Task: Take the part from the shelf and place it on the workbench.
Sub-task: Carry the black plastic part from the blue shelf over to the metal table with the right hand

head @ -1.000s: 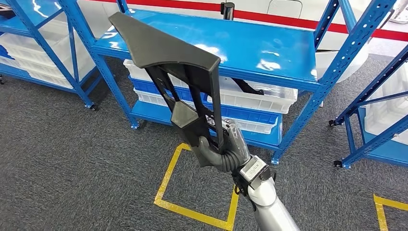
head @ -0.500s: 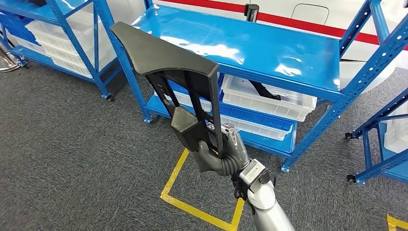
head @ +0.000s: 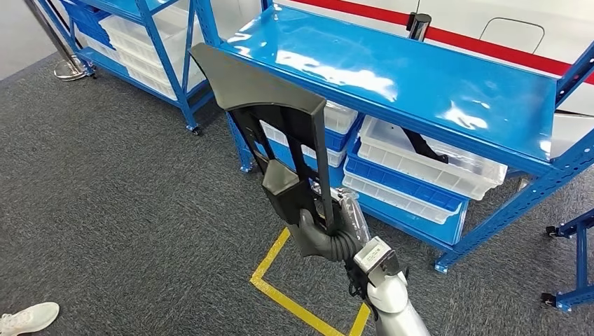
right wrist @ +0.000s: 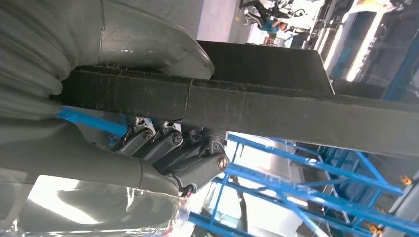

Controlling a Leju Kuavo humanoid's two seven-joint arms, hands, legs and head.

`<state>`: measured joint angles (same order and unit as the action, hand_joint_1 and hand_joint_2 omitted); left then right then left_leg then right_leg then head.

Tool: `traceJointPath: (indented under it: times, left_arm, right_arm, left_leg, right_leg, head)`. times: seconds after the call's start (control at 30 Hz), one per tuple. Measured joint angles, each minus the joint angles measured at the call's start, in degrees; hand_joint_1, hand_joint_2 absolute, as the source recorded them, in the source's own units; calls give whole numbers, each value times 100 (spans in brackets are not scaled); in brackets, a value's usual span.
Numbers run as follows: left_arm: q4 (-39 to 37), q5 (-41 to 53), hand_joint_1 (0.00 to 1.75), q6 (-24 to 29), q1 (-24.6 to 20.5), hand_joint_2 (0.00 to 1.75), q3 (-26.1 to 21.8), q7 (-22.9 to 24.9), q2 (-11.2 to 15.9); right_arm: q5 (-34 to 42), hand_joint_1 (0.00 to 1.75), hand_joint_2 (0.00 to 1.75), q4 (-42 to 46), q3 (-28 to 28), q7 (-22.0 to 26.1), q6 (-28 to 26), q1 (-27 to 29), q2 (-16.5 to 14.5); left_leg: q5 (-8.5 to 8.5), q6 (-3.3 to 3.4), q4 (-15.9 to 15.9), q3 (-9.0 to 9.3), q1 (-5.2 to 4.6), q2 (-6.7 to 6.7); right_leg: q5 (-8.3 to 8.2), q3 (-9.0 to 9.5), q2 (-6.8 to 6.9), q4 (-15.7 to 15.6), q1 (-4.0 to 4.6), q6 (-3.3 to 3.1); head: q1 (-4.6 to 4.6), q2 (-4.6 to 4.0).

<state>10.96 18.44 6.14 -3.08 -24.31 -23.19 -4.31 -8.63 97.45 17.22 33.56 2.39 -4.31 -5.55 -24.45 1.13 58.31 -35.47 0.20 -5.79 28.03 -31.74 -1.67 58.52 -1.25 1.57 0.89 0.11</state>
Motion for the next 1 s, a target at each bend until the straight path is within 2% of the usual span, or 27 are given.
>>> traceJointPath:
  times: [0.07,0.1,0.13,0.17,0.2,0.23,0.27,0.3,0.37,0.4,0.43,0.5,0.53,0.6,0.67,0.73,0.87,0.9,0.93,1.0]
  left_arm:
    - [-1,41,0,13,24,175,6,-8,-7]
    - [-1,53,0,16,22,175,10,-10,-10]
    - [-1,62,0,18,15,175,14,-13,-17]
    - [-1,66,0,18,9,175,18,-14,-20]
    - [-1,67,0,20,10,175,20,-16,-22]
    - [-1,70,0,25,14,175,23,-24,-23]
    - [-1,73,0,34,19,175,27,-33,-24]
    - [0,77,0,45,21,175,30,-46,-23]
    - [2,86,0,89,11,175,37,-80,-21]
    - [3,99,0,129,3,175,40,-105,-21]
    - [3,114,0,179,-2,175,43,-131,-22]
    - [4,143,0,268,1,175,45,-174,-22]
    - [3,153,0,289,9,175,46,-188,-24]
    - [2,172,0,302,12,175,48,-209,-28]
    - [2,187,0,315,2,175,49,-224,-34]
    - [2,195,0,327,-3,175,50,-232,-40]
    - [2,199,0,333,-1,175,51,-235,-44]
    - [2,206,0,337,6,175,52,-238,-51]
    - [2,219,0,342,10,175,55,-243,-61]
    - [2,242,0,373,23,175,59,-256,-78]
  right_arm:
    - [6,175,175,26,-24,3,-1,28,9]
    - [9,175,175,40,-33,5,-1,43,12]
    - [12,175,175,51,-44,7,-1,61,14]
    - [15,175,175,59,-55,8,-1,82,19]
    - [15,175,175,62,-66,8,-1,101,25]
    - [15,175,175,62,-76,8,-1,115,31]
    - [16,175,175,62,-85,8,-1,125,37]
    - [16,175,175,62,-92,8,-1,132,43]
    - [25,175,175,63,-105,17,-1,147,59]
    - [36,175,175,63,-112,30,-1,157,71]
    - [50,175,175,62,-117,47,-1,170,82]
    - [71,175,175,62,-126,83,-5,196,100]
    - [74,175,175,62,-129,95,-9,207,106]
    - [74,175,175,68,-139,118,-20,230,116]
    - [71,175,175,75,-163,128,-34,272,133]
    - [68,175,175,77,-184,127,-45,307,147]
    - [67,175,175,77,-191,127,-48,324,152]
    - [67,175,175,78,-198,127,-49,333,156]
    - [67,175,175,87,-212,127,-51,341,160]
    - [63,175,175,109,-238,127,-55,358,168]
  left_leg:
    - [-100,-56,147,-80,18,163]
    - [-233,-84,367,-184,26,296]
    - [-403,-112,688,-335,33,431]
    - [-574,-137,1065,-520,46,505]
    - [-688,-154,1384,-679,57,539]
    - [-709,-162,1546,-764,62,554]
    - [-632,-160,1501,-743,64,566]
    - [-477,-146,1241,-607,63,593]
    - [-183,-93,479,-187,35,762]
    - [-113,-61,211,-43,12,830]
    - [-99,-32,68,28,-15,869]
    - [-102,26,26,27,-52,782]
    - [-80,60,-10,49,-48,733]
    - [-19,139,-94,100,-22,636]
    - [12,186,-122,109,-5,529]
    - [16,194,-120,101,-6,450]
    - [16,194,-118,99,-6,413]
    - [16,192,-115,101,-5,362]
    - [3,163,-78,88,-14,260]
    - [-14,76,-18,49,-17,53]
  right_leg:
    - [-26,7,70,-16,-17,-75]
    - [-31,10,114,-24,-24,-111]
    - [-27,10,162,-24,-8,-134]
    - [-21,9,218,-23,3,-153]
    - [-16,9,274,-23,14,-159]
    - [-13,8,329,-23,19,-163]
    - [-9,10,382,-22,21,-166]
    - [-7,14,429,-22,22,-166]
    - [8,25,512,-22,44,-148]
    - [17,30,547,-23,59,-131]
    - [28,35,584,-25,74,-109]
    - [39,57,664,-48,83,-56]
    - [57,57,659,-33,80,-27]
    - [209,-49,490,230,77,-8]
    - [512,-382,271,918,63,-48]
    - [711,-647,213,1440,57,-69]
    - [744,-731,205,1592,56,-56]
    - [676,-709,200,1517,50,-13]
    - [497,-548,122,1138,32,42]
    - [120,-181,16,321,7,78]
  head:
    - [-15,0]
    - [-27,0]
    - [-41,0]
    - [-52,0]
    - [-52,0]
    - [-53,0]
    - [-54,0]
    - [-54,0]
    - [-54,0]
    - [-48,0]
    - [-43,0]
    - [-34,0]
    - [-33,0]
    - [-24,0]
    - [-13,0]
    - [-7,0]
    - [-6,0]
    - [-6,0]
    - [-4,0]
    - [-5,0]
